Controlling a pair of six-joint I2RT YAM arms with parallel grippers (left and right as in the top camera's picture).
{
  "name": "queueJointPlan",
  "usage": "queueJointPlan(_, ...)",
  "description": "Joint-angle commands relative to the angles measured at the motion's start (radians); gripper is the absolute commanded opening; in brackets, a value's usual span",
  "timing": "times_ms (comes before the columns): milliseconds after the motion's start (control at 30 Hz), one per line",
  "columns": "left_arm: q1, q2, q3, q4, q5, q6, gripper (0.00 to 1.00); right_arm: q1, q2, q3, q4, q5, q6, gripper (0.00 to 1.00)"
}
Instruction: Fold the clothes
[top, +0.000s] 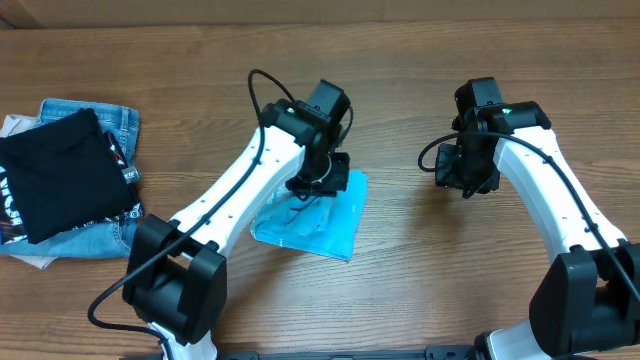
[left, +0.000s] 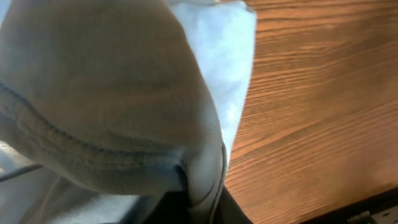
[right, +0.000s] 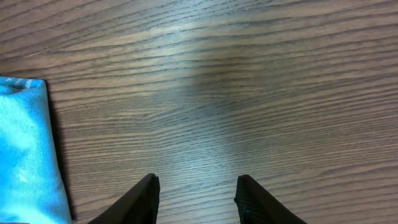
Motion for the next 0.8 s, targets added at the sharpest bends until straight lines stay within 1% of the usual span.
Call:
queueJointPlan(0,-0.035,0.006,-0.002,0.014,0.028,-0.027,0.27,-0.001,-0.006,0.008,0.003,-0.005,0.001,0.44)
queueJointPlan(33,-0.042,0.006,-0.002,0.020,0.040,-0.026,0.33,-0.001,-0.006,0.008,0.002,-0.005,0.001,0.45)
queueJointPlan(67,-0.051,0.006,-0.002,0.030,0.060,-0.018,0.36,-0.001,-0.006,0.008,0.001,-0.005,0.001,0.45)
queueJointPlan(133,-0.064,0.006,-0.002,0.041,0.079,0.023,0.38,-0.001,-0.006,0.008,0.000,-0.005,0.001,0.45)
queueJointPlan(167,-0.066,0.006,-0.002,0.040,0.073,0.039,0.38,-0.001,-0.006,0.008,0.000,-0.005,0.001,0.47)
queueJointPlan(267,-0.033,-0.006,0.000,0.018,0.029,0.047,0.36,-0.001,-0.006,0.008,0.001,-0.026,-0.007,0.49)
queueJointPlan(333,0.014,-0.019,0.003,-0.003,0.015,0.060,0.35,0.000,-0.006,0.008,0.006,-0.081,-0.042,0.49)
queueJointPlan(433,0.109,-0.043,0.012,-0.039,-0.026,0.077,0.34,0.004,-0.006,0.008,0.015,-0.248,-0.168,0.49)
queueJointPlan(500,0.187,-0.055,0.012,-0.058,-0.063,0.076,0.35,0.017,-0.006,0.008,0.023,-0.317,-0.209,0.50)
queueJointPlan(633,0.317,-0.052,0.008,-0.076,-0.099,0.076,0.40,0.087,-0.005,0.008,0.074,-0.335,-0.227,0.53)
queueJointPlan(767,0.409,-0.041,-0.002,-0.069,-0.098,0.077,0.44,0.203,0.016,0.008,0.146,-0.326,-0.243,0.56)
